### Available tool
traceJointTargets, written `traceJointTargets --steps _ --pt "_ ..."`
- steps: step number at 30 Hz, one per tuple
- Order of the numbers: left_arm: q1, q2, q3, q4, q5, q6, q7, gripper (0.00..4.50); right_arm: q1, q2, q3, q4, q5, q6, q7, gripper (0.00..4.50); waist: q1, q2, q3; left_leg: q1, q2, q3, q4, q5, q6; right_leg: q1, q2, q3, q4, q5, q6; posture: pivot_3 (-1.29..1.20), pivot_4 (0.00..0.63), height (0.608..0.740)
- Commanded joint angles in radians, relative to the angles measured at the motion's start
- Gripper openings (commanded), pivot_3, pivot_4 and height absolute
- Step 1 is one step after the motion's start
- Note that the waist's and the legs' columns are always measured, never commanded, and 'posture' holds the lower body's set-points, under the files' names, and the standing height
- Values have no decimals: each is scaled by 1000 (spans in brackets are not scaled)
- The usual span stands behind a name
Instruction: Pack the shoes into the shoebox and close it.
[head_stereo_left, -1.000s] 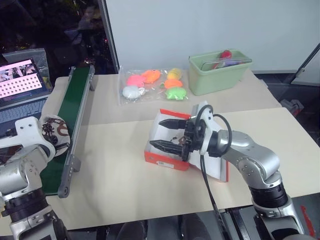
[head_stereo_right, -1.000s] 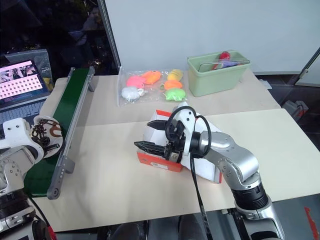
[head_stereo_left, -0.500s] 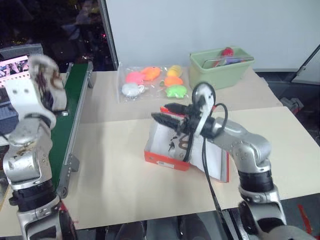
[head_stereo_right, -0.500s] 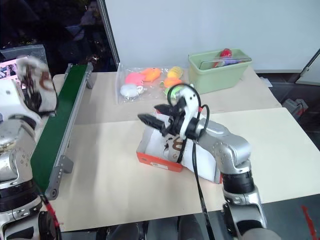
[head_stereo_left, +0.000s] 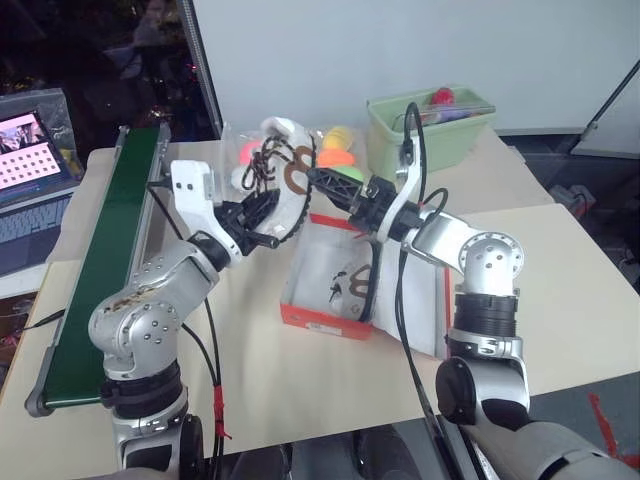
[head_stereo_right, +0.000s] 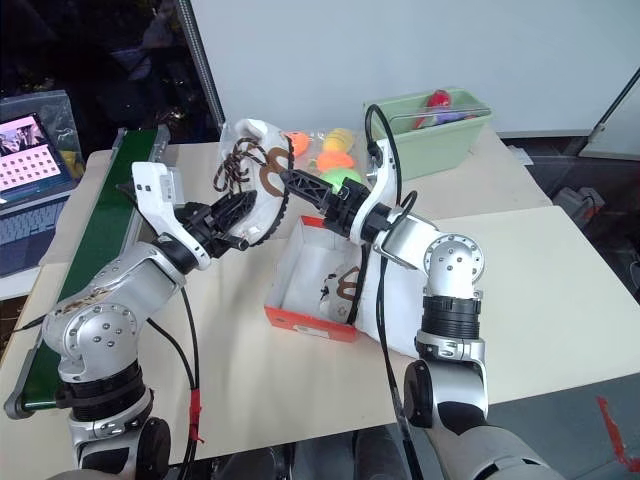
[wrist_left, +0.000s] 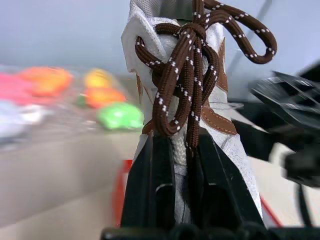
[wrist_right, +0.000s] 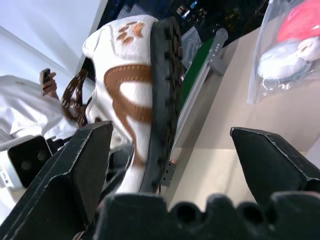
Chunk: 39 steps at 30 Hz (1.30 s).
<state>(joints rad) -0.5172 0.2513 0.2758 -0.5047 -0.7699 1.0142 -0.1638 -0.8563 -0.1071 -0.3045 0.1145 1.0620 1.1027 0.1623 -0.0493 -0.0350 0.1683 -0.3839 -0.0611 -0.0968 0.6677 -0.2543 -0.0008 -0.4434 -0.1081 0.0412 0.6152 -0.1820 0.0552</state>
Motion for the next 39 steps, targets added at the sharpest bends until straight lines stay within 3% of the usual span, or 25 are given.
traceJointTargets --steps 1,10,23,24,30,36,39 --pt "-33 13 -16 -38 -41 -1 -3 170 -28 14 -14 -11 30 1 -13 4500 0 0 0 1 0 0 0 0 0 1 0 0 0 0 0 0 150 740" --pt "-45 30 -62 -11 -36 -31 -20 170 -32 62 -5 -58 71 28 -79 4500 4 0 0 0 0 0 0 0 0 1 0 0 0 0 0 0 150 740" --pt "-60 38 -87 23 -10 -60 -20 92 -39 100 4 -77 104 25 -137 651 4 1 0 0 0 0 0 0 0 1 0 0 0 0 0 0 150 740" --pt "-61 39 -89 25 -10 -62 -21 92 -41 101 3 -75 105 24 -139 472 3 1 0 0 0 0 0 0 0 1 0 0 0 0 0 0 150 740" --pt "-35 87 -130 10 33 -103 -72 92 -47 128 -11 -74 124 9 -165 472 1 1 0 0 0 0 0 0 0 1 0 0 0 0 0 0 150 740" --pt "4 155 -178 -30 73 -184 -168 2351 -33 161 -32 -96 129 -14 -217 461 3 1 0 0 0 0 0 0 0 1 0 0 0 0 0 0 150 740" --pt "39 188 -141 -42 71 -226 -213 2351 -29 142 -17 -103 42 -64 -262 461 1 2 1 0 0 0 0 0 0 1 0 0 0 0 0 0 150 740"
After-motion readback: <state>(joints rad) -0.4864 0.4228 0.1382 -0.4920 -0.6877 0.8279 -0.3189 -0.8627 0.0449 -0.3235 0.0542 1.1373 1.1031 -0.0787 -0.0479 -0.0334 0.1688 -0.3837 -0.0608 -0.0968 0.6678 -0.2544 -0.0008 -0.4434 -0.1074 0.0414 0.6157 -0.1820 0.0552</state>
